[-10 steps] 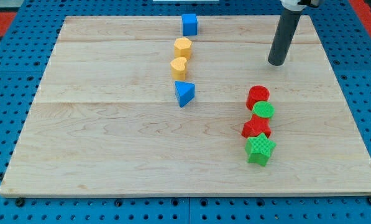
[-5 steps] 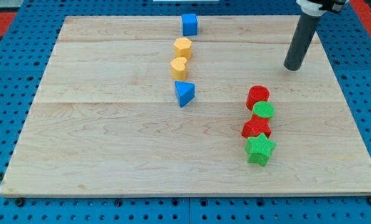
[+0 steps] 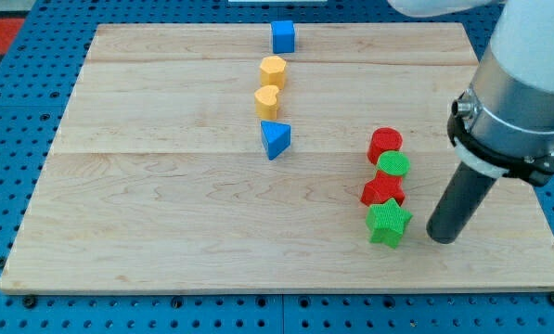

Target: Place the green star diagonal to the yellow heart

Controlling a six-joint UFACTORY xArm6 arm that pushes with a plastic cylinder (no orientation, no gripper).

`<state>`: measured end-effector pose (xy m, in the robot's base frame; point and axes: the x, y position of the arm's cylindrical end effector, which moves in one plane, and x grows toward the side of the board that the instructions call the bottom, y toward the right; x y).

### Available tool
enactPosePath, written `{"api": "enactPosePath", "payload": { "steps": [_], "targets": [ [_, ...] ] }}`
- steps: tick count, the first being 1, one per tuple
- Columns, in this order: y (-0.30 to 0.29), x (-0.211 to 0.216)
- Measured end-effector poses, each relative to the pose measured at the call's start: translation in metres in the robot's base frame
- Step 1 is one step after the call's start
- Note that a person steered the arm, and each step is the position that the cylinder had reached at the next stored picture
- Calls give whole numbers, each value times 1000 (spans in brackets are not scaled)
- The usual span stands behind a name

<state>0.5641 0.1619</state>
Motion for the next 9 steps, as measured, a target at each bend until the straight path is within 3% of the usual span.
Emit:
{"api": "enactPosePath", "payload": {
  "steps": [2, 3, 4, 5, 7, 8, 9],
  "targets": [
    [-179, -48],
    [-204, -86],
    [-218, -89],
    [-206, -65],
    [-292, -52],
    [-294, -23],
    [-366, -49]
  ]
}}
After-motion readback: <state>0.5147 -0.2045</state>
